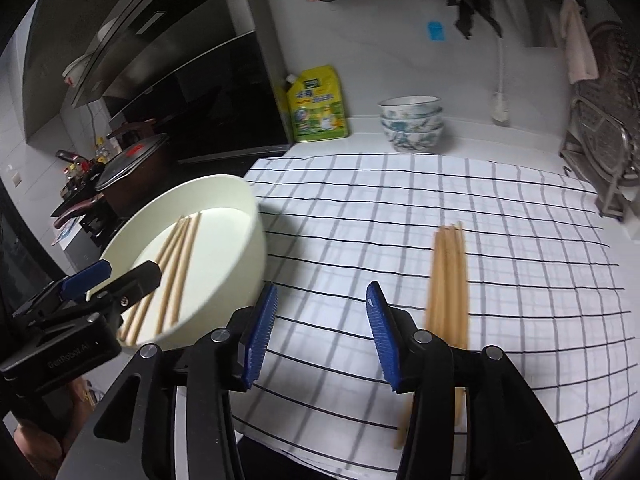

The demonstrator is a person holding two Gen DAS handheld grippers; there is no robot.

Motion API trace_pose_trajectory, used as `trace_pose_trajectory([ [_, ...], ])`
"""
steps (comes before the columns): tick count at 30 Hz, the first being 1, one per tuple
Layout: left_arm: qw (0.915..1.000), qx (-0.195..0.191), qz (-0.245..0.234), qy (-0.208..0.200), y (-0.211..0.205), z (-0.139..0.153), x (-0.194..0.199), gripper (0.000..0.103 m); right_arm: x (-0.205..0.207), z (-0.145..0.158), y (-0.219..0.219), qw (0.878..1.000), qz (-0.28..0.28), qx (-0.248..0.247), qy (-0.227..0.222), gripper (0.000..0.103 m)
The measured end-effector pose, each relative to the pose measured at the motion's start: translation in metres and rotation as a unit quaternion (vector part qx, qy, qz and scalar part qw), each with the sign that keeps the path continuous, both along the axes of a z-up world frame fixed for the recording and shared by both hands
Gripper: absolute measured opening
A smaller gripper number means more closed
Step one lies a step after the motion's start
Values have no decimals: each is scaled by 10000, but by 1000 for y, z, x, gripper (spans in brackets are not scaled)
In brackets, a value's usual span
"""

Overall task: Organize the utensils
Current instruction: 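Move both open tools back over the remaining chopsticks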

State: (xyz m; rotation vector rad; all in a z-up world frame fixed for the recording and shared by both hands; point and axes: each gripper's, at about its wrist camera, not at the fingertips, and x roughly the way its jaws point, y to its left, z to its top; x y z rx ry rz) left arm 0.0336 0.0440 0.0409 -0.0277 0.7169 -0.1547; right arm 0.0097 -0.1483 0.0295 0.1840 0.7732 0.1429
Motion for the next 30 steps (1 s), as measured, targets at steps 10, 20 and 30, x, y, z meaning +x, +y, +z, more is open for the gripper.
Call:
trace_pose_trajectory([
  [10, 9986, 3, -520, 37, -61, -3, -4, 90, -19, -15, -63, 9988, -473, -20, 100, 48],
  [20, 9964, 135, -806, 225, -105, -16, -4, 90, -24, -38, -108, 9965, -782, 79, 275, 48],
  [30, 9942, 339, -869, 527, -135, -47, 7, 90, -15, -62, -120, 9953, -798, -35, 542, 48],
])
